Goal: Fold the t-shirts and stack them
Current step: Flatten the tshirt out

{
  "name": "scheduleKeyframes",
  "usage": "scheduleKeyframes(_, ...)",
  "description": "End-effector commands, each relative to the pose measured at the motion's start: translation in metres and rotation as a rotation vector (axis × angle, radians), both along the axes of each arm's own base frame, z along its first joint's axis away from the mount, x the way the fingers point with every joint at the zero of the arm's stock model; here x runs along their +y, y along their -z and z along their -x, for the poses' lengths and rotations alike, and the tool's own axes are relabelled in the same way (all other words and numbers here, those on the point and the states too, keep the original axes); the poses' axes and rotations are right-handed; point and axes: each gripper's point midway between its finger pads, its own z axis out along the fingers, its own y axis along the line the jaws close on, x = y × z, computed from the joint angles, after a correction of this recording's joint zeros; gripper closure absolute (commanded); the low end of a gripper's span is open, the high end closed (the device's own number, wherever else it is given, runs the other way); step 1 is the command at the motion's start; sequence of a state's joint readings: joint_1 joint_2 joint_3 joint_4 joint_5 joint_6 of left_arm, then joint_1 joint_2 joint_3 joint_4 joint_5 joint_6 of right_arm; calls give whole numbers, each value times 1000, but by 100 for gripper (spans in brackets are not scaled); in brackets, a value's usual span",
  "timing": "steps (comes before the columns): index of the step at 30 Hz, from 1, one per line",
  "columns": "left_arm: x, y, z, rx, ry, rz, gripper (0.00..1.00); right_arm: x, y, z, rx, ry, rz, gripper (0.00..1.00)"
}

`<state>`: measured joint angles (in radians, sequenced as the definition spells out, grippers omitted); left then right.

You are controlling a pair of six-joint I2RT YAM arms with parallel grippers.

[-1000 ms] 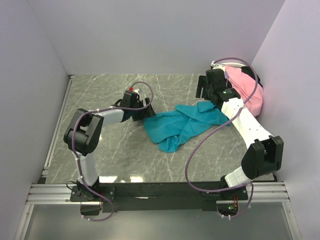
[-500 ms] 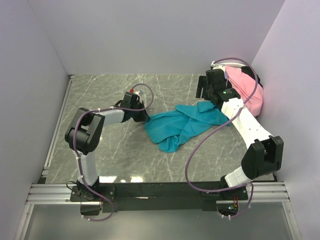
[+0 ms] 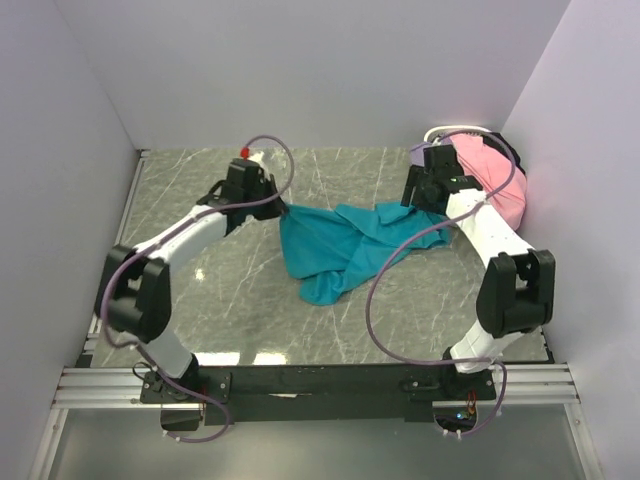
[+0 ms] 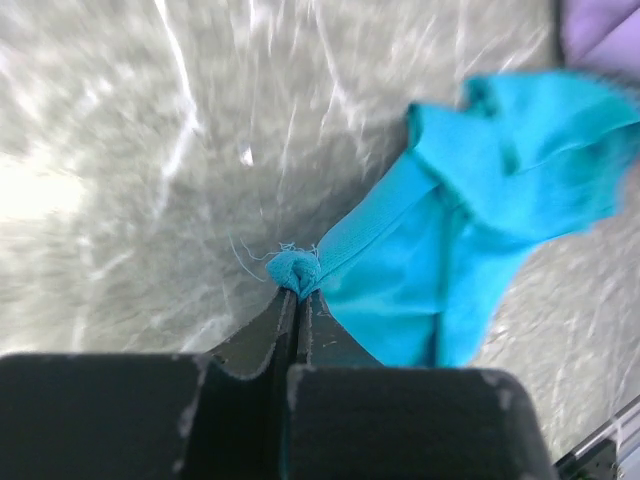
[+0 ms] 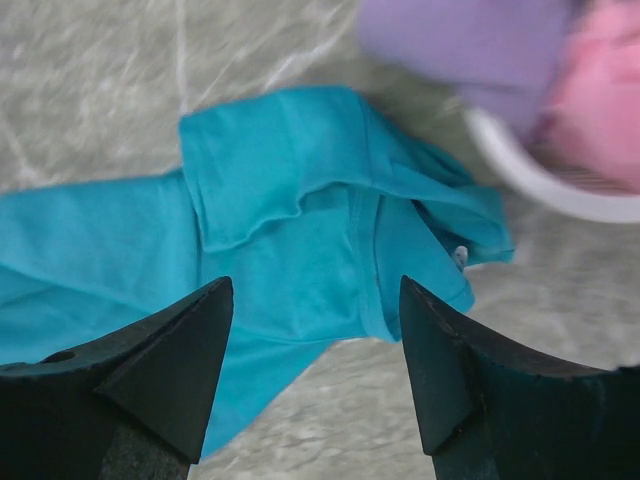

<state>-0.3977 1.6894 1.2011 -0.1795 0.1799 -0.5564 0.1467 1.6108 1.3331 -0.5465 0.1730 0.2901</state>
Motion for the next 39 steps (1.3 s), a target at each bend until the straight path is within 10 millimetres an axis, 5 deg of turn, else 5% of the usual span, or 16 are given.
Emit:
scheduleKeyframes(1, 33, -50, 0, -95, -59, -25, 98, 43, 22, 0, 59, -112, -198, 27)
scheduleKeyframes(5, 49, -50, 5, -83, -78, -39, 97, 69, 41, -9, 91, -156, -322, 30)
scheduleKeyframes(12, 48, -39, 8, -60, -67, -34, 96, 88, 51, -26, 88, -190, -395, 31)
scheduleKeyframes(25, 44, -27, 7, -38, -60, -20, 94, 137, 6, -29, 20, -298, -465, 31)
scheduleKeyframes(33, 44, -24, 8, -31, -56, -24, 94, 121, -18, -11, -23, -170, -189, 30)
scheduleKeyframes(35, 44, -24, 8, -33, -55, -26, 94, 120, -30, -5, -63, -156, -167, 28)
scheduleKeyframes(39, 43, -26, 6, -34, -54, -21, 94, 135, -21, -3, -62, -191, -249, 26)
